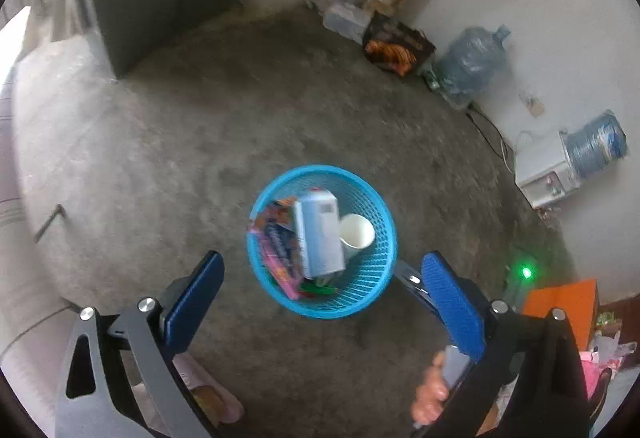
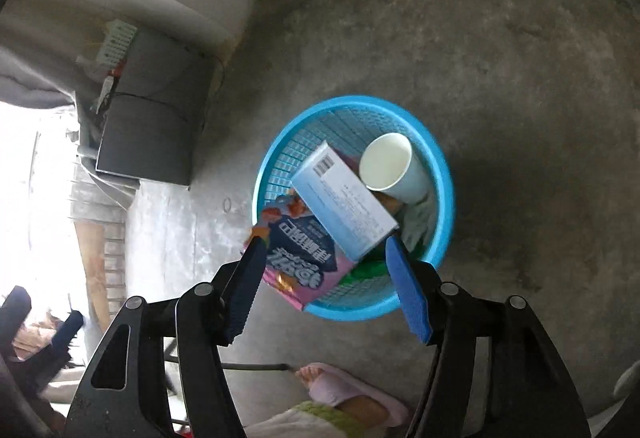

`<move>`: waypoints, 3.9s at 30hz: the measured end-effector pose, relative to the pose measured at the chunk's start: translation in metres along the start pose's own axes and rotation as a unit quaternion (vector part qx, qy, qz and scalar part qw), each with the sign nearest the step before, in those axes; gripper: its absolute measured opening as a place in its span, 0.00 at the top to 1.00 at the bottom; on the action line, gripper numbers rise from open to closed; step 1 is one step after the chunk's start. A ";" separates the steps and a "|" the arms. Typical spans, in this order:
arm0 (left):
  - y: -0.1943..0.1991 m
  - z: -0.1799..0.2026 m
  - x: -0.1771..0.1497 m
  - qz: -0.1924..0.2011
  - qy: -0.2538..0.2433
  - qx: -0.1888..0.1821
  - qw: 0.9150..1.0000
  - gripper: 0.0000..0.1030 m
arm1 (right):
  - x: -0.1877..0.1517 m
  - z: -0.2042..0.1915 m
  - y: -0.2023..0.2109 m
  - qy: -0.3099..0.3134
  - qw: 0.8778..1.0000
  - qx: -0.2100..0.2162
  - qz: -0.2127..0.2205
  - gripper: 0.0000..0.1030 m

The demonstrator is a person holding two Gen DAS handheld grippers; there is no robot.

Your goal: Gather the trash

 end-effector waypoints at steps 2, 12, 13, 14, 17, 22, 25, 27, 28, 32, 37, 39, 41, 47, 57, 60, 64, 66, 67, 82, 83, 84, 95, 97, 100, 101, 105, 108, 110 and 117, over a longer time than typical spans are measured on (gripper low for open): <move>0.019 -0.009 0.000 0.018 -0.001 0.005 1.000 0.06 | -0.006 0.002 0.015 0.001 1.000 0.001 0.007 0.42; 0.193 -0.080 -0.051 0.179 -0.028 0.006 0.984 0.05 | -0.056 -0.081 0.106 0.152 0.987 0.029 0.032 0.30; 0.207 -0.096 -0.062 0.196 -0.017 0.011 0.980 0.05 | -0.066 -0.096 0.113 0.180 0.983 0.032 0.032 0.28; 0.219 -0.112 -0.073 0.211 -0.002 0.024 0.977 0.05 | -0.080 -0.115 0.122 0.214 0.976 0.038 0.034 0.24; 0.250 -0.167 -0.117 0.249 0.052 0.066 0.965 0.05 | -0.122 -0.161 0.131 0.277 0.959 0.063 0.023 0.16; 0.280 -0.246 -0.197 0.252 0.159 0.138 0.945 0.05 | -0.191 -0.234 0.133 0.385 0.919 0.078 0.022 0.08; 0.289 -0.274 -0.231 0.242 0.183 0.190 0.934 0.05 | -0.228 -0.275 0.141 0.453 0.887 0.081 0.037 0.08; 0.296 -0.291 -0.249 0.235 0.191 0.222 0.927 0.05 | -0.246 -0.296 0.150 0.478 0.874 0.077 0.048 0.08; 0.299 -0.297 -0.254 0.235 0.193 0.233 0.924 0.05 | -0.252 -0.303 0.154 0.483 0.871 0.071 0.054 0.08; 0.315 -0.313 -0.272 0.251 0.210 0.245 0.913 0.05 | -0.276 -0.319 0.163 0.494 0.862 0.072 0.084 0.08; 0.314 -0.325 -0.291 0.235 0.237 0.260 0.906 0.05 | -0.312 -0.326 0.153 0.537 0.837 0.061 0.087 0.08; 0.307 -0.327 -0.303 0.211 0.249 0.278 0.903 0.05 | -0.328 -0.326 0.139 0.568 0.820 0.033 0.067 0.08; 0.295 -0.327 -0.311 0.182 0.257 0.269 0.910 0.05 | -0.339 -0.320 0.127 0.589 0.807 0.002 0.047 0.08; 0.267 -0.327 -0.330 0.107 0.276 0.284 0.912 0.05 | -0.356 -0.299 0.098 0.582 0.812 -0.030 -0.037 0.08; 0.262 -0.335 -0.325 0.087 0.275 0.306 0.907 0.05 | -0.349 -0.285 0.087 0.557 0.827 -0.054 -0.056 0.08; 0.258 -0.333 -0.325 0.077 0.270 0.308 0.909 0.05 | -0.350 -0.286 0.085 0.560 0.824 -0.056 -0.059 0.08; 0.255 -0.335 -0.326 0.067 0.272 0.312 0.908 0.05 | -0.352 -0.288 0.082 0.565 0.820 -0.056 -0.066 0.08; 0.255 -0.337 -0.327 0.065 0.277 0.315 0.905 0.05 | -0.354 -0.288 0.080 0.566 0.819 -0.056 -0.069 0.08; 0.255 -0.338 -0.327 0.064 0.280 0.315 0.904 0.05 | -0.354 -0.288 0.079 0.567 0.819 -0.057 -0.070 0.08; 0.253 -0.341 -0.328 0.059 0.284 0.318 0.903 0.05 | -0.353 -0.290 0.079 0.574 0.814 -0.059 -0.059 0.08; 0.252 -0.341 -0.327 0.059 0.284 0.318 0.903 0.05 | -0.353 -0.290 0.079 0.574 0.815 -0.059 -0.060 0.08; 0.252 -0.341 -0.327 0.060 0.283 0.318 0.903 0.05 | -0.353 -0.290 0.079 0.574 0.815 -0.060 -0.059 0.08; 0.252 -0.338 -0.326 0.060 0.279 0.317 0.904 0.05 | -0.353 -0.288 0.080 0.568 0.818 -0.060 -0.063 0.08; 0.252 -0.338 -0.326 0.060 0.279 0.317 0.904 0.05 | -0.353 -0.288 0.080 0.568 0.819 -0.060 -0.063 0.08; 0.252 -0.338 -0.327 0.061 0.280 0.317 0.904 0.05 | -0.353 -0.288 0.080 0.567 0.819 -0.060 -0.063 0.08; 0.252 -0.338 -0.327 0.060 0.279 0.317 0.904 0.05 | -0.353 -0.288 0.080 0.567 0.819 -0.059 -0.063 0.08; 0.252 -0.338 -0.327 0.060 0.279 0.317 0.904 0.05 | -0.353 -0.288 0.080 0.567 0.819 -0.059 -0.062 0.08; 0.252 -0.338 -0.327 0.060 0.279 0.317 0.904 0.05 | -0.353 -0.288 0.081 0.567 0.819 -0.058 -0.062 0.08; 0.253 -0.338 -0.327 0.060 0.280 0.317 0.904 0.05 | -0.353 -0.288 0.081 0.567 0.819 -0.058 -0.063 0.08; 0.253 -0.339 -0.327 0.060 0.279 0.318 0.904 0.05 | -0.354 -0.290 0.082 0.568 0.819 -0.058 -0.061 0.08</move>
Point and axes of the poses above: each gripper's, at about its wrist camera, not at the fingertips, and y roughly against the way its jaws point, z to its right, x to its top, the point moved 9 cm from there along -y, roughly the way its jaws point, and after that the axes turned 14 degrees about x, right-handed, at the moved point
